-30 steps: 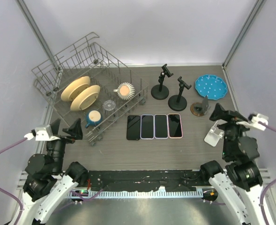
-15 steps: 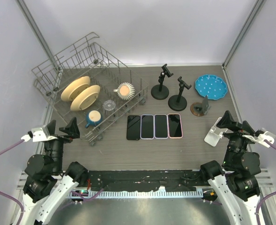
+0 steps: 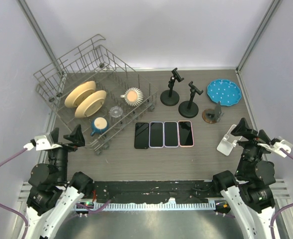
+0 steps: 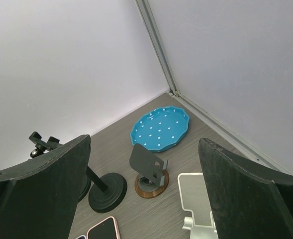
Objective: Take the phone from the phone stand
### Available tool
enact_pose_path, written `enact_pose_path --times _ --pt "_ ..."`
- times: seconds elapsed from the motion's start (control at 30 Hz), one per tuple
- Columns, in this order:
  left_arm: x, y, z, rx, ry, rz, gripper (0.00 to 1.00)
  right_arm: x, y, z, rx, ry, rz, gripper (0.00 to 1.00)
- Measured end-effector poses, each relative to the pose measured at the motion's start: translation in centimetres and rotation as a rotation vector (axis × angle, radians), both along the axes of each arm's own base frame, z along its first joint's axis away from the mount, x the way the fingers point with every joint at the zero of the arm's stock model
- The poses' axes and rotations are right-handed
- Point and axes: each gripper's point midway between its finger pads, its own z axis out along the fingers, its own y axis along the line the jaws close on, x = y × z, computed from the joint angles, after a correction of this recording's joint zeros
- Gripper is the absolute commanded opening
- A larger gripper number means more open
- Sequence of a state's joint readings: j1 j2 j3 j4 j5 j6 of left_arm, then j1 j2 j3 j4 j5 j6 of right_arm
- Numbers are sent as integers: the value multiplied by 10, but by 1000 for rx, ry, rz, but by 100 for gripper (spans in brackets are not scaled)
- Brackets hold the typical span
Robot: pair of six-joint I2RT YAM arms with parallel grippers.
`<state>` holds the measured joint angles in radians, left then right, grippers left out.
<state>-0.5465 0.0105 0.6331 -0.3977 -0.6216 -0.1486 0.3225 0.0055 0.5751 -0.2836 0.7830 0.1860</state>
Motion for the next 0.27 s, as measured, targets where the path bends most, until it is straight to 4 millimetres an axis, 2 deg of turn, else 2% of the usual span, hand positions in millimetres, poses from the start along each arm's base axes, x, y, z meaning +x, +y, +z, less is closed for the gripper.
enact_pose_path --times 0.27 --pt "0 -1 2 4 -8 -8 100 0 0 -1 -3 2 -3 95"
